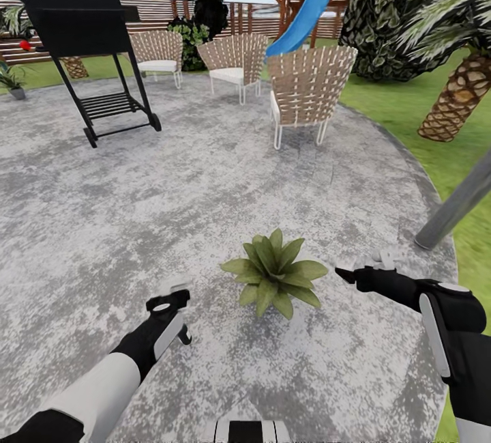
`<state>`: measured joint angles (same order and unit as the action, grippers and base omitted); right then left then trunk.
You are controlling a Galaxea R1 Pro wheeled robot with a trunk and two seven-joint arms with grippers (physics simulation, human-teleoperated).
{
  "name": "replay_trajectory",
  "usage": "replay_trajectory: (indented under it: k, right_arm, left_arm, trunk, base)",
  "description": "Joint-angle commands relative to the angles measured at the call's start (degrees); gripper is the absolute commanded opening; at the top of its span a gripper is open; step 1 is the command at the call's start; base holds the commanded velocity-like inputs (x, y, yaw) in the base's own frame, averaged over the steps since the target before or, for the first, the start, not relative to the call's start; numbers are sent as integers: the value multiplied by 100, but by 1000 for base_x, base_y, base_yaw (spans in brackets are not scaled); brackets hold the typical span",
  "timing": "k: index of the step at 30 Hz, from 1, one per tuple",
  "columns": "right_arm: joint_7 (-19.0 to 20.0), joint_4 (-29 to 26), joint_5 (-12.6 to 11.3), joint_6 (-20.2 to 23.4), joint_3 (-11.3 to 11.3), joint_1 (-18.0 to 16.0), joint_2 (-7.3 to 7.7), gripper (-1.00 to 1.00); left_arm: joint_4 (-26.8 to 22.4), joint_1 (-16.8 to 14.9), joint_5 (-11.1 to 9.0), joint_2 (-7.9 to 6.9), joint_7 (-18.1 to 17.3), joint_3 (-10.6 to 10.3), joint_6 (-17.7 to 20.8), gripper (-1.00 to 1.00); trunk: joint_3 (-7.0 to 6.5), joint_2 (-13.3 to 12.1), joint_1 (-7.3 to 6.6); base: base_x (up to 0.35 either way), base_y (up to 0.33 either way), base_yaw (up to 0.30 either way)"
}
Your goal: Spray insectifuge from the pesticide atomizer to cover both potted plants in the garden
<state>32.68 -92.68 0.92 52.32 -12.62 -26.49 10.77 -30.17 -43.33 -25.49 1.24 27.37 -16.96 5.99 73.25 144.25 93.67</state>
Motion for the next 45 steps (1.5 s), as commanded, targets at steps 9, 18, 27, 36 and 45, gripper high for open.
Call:
replay_trajectory:
  k: [9,18,27,36,45]
  right_arm:
    - [34,-4,5,26,-12,11,-13,100]
    - [37,-4,4,24,-12,12,-13,100]
    - [37,-4,4,17,-16,12,-6,100]
    - [37,-4,4,15,-20,10,0,100]
    - [43,-4,4,15,-56,6,0,100]
  left_arm:
    - [-23,81,-31,-7,49,-90,-928,100]
    - [-17,123,-2,6,112,-365,-1646,100]
    - [30,123,195,37,87,-637,-1730,100]
    - [19,113,266,192,164,-671,-1691,100]
    - [52,129,1267,421,756,-919,-1712,100]
  trunk:
    - [205,14,22]
    - [404,26,45]
    - [603,38,68]
    - [803,50,91]
    - [1002,62,115]
  base:
    - [0,0,0]
    - [0,0,0]
    - [0,0,0]
    - [0,0,0]
    - [0,0,0]
